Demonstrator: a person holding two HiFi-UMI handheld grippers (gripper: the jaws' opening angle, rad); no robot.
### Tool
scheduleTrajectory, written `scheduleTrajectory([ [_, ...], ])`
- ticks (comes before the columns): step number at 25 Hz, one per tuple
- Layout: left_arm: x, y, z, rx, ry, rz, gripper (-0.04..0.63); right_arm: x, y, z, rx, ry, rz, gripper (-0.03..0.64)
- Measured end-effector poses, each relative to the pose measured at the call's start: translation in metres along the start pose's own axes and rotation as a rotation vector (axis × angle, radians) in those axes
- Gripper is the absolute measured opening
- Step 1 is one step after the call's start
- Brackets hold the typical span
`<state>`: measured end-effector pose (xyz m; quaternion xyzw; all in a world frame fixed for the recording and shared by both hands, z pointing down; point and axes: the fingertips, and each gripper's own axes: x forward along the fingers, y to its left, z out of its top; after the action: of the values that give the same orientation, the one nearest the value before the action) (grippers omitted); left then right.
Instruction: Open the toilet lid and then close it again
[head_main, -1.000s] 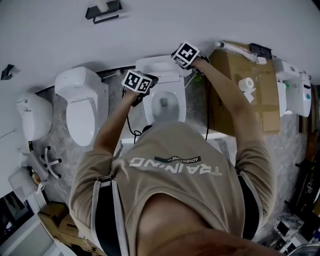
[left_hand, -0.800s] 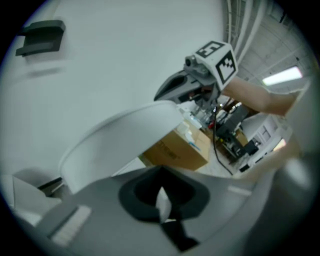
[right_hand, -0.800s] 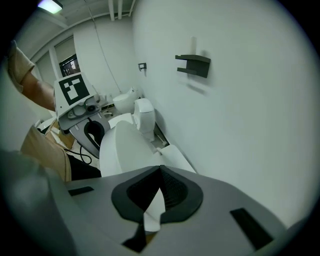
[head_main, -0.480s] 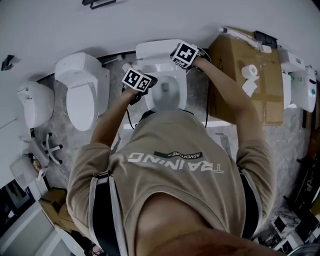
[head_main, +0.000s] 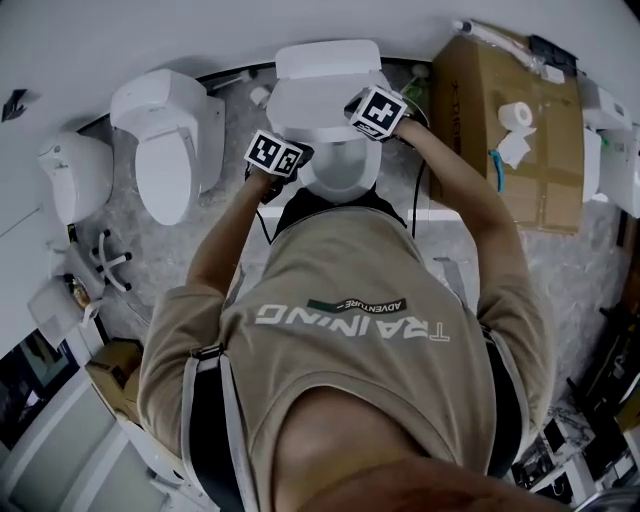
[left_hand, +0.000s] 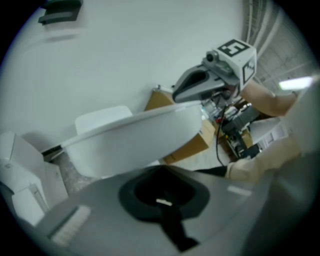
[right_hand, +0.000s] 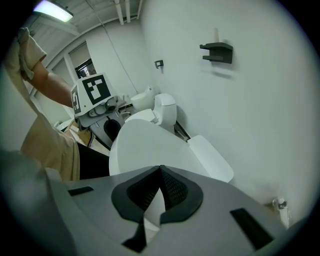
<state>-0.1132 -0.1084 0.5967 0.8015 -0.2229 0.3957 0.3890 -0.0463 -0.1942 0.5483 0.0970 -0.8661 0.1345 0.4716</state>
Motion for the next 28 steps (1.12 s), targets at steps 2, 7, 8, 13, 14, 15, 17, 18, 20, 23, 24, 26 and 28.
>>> scheduleTrajectory([
  [2, 0.001, -0.003, -0.008, -0.010, 0.002, -0.007, 0.003, 0.004, 0.008, -0.007, 0.009, 0.007, -0.004, 0.009],
  [7, 0.001, -0.010, -0.031, 0.019, 0.020, -0.034, 0.003, 0.015, 0.023, -0.020, 0.072, 0.006, -0.070, 0.009],
  [8, 0.001, -0.013, -0.037, 0.031, 0.029, -0.047, 0.003, 0.017, 0.027, -0.026, 0.096, 0.012, -0.083, 0.009],
  [13, -0.002, -0.020, -0.064, 0.109, 0.061, -0.087, 0.003, 0.035, 0.052, -0.054, 0.203, 0.066, -0.132, 0.009],
  [14, -0.004, -0.019, -0.065, 0.117, 0.055, -0.093, 0.003, 0.038, 0.056, -0.058, 0.223, 0.074, -0.140, 0.009],
  [15, -0.006, -0.019, -0.066, 0.119, 0.046, -0.103, 0.003, 0.041, 0.060, -0.062, 0.243, 0.082, -0.147, 0.009],
  [17, -0.008, -0.021, -0.066, 0.128, 0.024, -0.124, 0.003, 0.046, 0.069, -0.071, 0.272, 0.094, -0.156, 0.009],
  [18, -0.009, -0.021, -0.065, 0.137, 0.016, -0.128, 0.003, 0.048, 0.073, -0.074, 0.282, 0.097, -0.160, 0.009],
  [20, -0.011, -0.019, -0.063, 0.145, 0.005, -0.123, 0.003, 0.053, 0.082, -0.082, 0.301, 0.107, -0.163, 0.009],
  [23, -0.007, -0.012, -0.063, 0.098, -0.011, -0.109, 0.003, 0.065, 0.097, -0.102, 0.336, 0.135, -0.146, 0.009],
  [24, -0.002, -0.009, -0.063, 0.087, -0.009, -0.098, 0.003, 0.071, 0.101, -0.106, 0.342, 0.138, -0.136, 0.009],
  [26, 0.011, -0.001, -0.064, 0.089, 0.020, -0.070, 0.003, 0.079, 0.103, -0.111, 0.349, 0.137, -0.126, 0.009],
  [28, 0.027, 0.005, -0.068, 0.086, 0.069, -0.047, 0.003, 0.078, 0.105, -0.114, 0.375, 0.145, -0.127, 0.009],
])
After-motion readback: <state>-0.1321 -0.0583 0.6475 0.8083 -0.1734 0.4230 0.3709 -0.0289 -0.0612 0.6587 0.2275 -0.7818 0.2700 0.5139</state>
